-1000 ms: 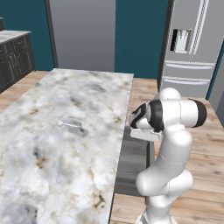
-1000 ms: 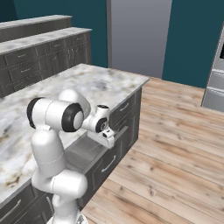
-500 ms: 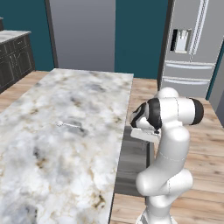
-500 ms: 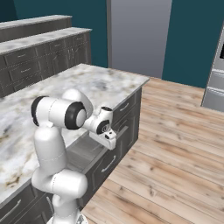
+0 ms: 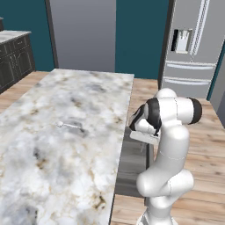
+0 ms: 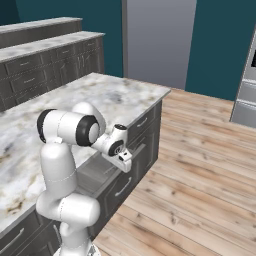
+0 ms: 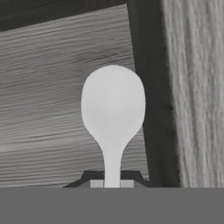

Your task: Organize the utensils by type. Pick up the wooden spoons from the counter and place them in the open cabinet. Then pick up the metallic utensils from the counter and place them in the open drawer.

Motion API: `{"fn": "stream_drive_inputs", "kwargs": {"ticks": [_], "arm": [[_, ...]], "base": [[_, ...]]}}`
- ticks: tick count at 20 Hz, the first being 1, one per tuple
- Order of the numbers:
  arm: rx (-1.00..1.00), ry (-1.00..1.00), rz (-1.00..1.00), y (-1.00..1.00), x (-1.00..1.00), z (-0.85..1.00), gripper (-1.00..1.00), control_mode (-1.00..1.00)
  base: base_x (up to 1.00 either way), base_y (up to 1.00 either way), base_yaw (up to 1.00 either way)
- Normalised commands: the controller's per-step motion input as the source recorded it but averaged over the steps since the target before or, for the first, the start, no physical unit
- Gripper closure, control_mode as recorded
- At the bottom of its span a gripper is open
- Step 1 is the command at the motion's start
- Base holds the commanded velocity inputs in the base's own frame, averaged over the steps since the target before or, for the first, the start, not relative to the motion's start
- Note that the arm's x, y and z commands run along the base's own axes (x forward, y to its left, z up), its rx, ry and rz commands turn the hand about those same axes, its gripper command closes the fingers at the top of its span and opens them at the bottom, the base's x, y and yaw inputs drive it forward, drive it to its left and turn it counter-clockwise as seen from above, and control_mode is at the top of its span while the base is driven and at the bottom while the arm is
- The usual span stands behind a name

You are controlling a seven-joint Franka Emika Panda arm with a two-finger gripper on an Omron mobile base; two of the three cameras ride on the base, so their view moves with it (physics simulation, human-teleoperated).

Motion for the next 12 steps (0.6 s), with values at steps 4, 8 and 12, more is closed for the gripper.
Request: {"fn": "stream_drive_inputs", "kwargs": {"ticks": [4,8,12], "arm": [[0.00,-0.03,0.00,0.00,0.10,-0.20,1.00,-1.00],[0.00,0.00,0.00,-0.03,0.01,-0.27,1.00,-1.00],[0.00,0.00,0.00,-0.22,-0.05,-0.37,1.00,-1.00]], "base": [[0.00,0.00,0.00],[0.00,0.00,0.00],[0.00,0.00,0.00]]}}
